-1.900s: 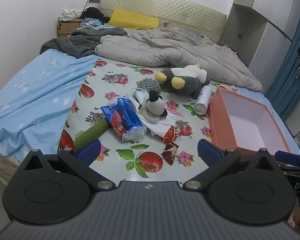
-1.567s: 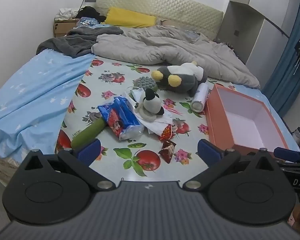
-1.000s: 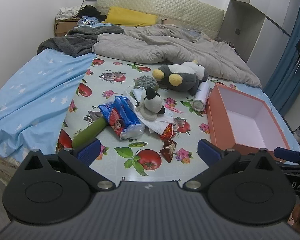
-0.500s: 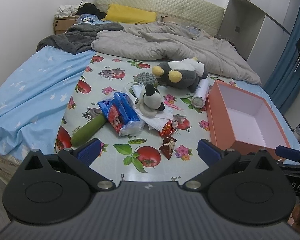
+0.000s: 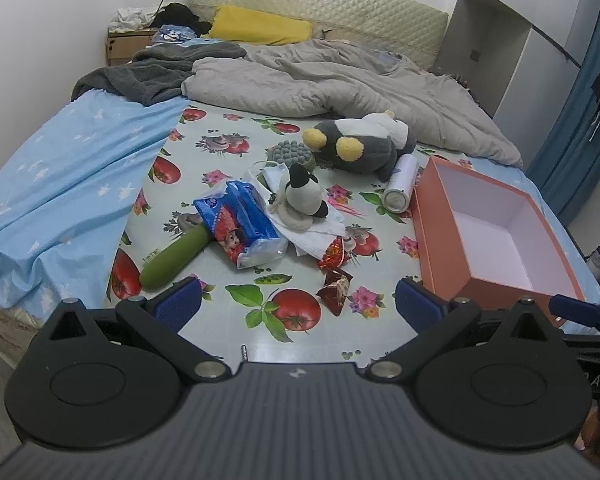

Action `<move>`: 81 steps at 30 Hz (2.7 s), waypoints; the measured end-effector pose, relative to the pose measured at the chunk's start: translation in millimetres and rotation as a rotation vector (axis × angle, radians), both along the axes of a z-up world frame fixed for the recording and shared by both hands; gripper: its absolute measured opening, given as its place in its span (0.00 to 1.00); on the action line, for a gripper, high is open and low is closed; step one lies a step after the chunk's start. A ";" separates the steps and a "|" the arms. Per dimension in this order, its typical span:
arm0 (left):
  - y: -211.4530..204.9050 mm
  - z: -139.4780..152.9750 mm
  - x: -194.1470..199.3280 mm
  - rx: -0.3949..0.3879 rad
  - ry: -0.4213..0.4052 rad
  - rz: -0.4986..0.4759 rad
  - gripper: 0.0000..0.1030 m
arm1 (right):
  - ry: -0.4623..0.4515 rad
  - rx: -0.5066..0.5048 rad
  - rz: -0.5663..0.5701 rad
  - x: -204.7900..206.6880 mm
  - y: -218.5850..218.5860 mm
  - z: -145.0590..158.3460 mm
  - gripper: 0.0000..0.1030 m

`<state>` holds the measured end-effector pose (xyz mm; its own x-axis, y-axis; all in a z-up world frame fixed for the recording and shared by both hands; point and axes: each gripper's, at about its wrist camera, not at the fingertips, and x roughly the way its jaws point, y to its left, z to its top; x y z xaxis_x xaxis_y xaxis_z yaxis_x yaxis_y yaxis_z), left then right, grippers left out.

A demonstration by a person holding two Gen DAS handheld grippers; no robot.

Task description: Organize soft objects

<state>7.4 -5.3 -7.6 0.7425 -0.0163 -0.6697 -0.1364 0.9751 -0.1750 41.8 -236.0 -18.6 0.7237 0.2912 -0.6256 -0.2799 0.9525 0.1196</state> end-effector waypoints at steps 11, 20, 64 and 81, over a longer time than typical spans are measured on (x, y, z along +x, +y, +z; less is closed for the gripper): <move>-5.0 -3.2 0.3 0.005 0.001 -0.020 1.00 | 0.009 -0.005 -0.006 -0.5 2.8 -6.1 1.00; -4.3 -2.6 -0.2 -0.003 -0.003 -0.013 1.00 | 0.016 -0.005 0.001 -0.7 4.5 -7.7 1.00; 34.6 -60.0 66.4 -0.115 0.103 0.037 1.00 | 0.121 0.013 0.048 45.3 25.8 -40.1 0.82; 62.0 -112.8 137.0 -0.166 0.175 0.085 1.00 | 0.190 0.015 0.035 92.3 44.0 -80.4 0.76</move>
